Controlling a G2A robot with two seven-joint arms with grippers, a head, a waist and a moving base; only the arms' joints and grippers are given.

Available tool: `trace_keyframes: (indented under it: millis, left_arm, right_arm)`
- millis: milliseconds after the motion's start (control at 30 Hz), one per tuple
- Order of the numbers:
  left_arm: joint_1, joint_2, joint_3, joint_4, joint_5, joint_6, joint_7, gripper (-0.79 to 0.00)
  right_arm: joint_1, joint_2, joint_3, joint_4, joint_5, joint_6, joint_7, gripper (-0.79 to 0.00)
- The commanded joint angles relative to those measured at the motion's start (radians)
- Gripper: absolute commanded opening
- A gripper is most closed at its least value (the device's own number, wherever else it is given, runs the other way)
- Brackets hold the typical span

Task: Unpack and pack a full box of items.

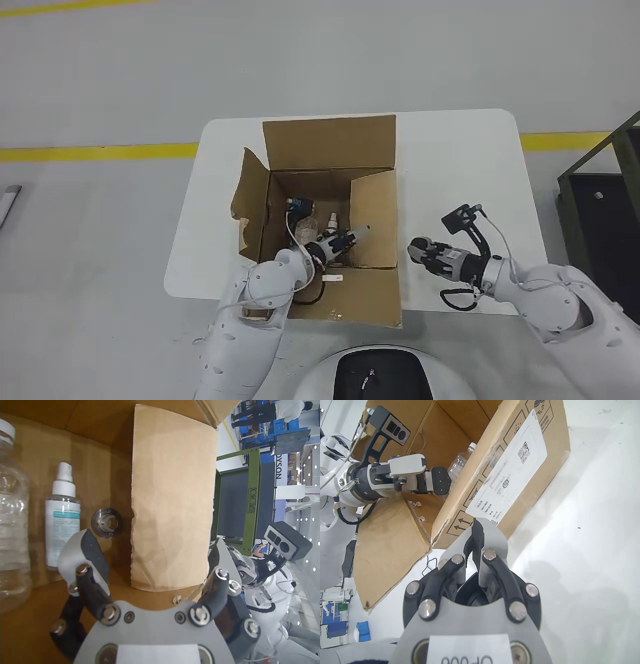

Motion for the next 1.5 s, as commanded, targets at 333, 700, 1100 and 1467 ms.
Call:
trace_keyframes:
  millis: [333, 700, 1100, 1467]
  left_arm:
    - [-0.072, -0.010, 0.063, 0.131, -0.029, -0.065, 0.033, 0.000]
    - [-0.055, -0.010, 0.017, 0.108, -0.205, -0.057, 0.027, 0.000]
    - [-0.065, -0.013, 0.007, 0.036, -0.382, -0.083, 0.030, 0.000]
    - [-0.138, -0.029, 0.085, -0.052, -0.492, -0.106, 0.046, 0.000]
  right_arm:
    - [0.034, -0.007, -0.032, 0.029, 0.003, -0.004, 0.007, -0.785]
    - [0.066, -0.015, -0.068, 0.052, 0.014, 0.000, 0.008, -0.785]
    - [0.033, -0.007, 0.005, 0.008, 0.022, 0.028, -0.014, -0.785]
    - [-0.084, 0.013, 0.215, -0.082, 0.117, 0.107, -0.036, -0.637]
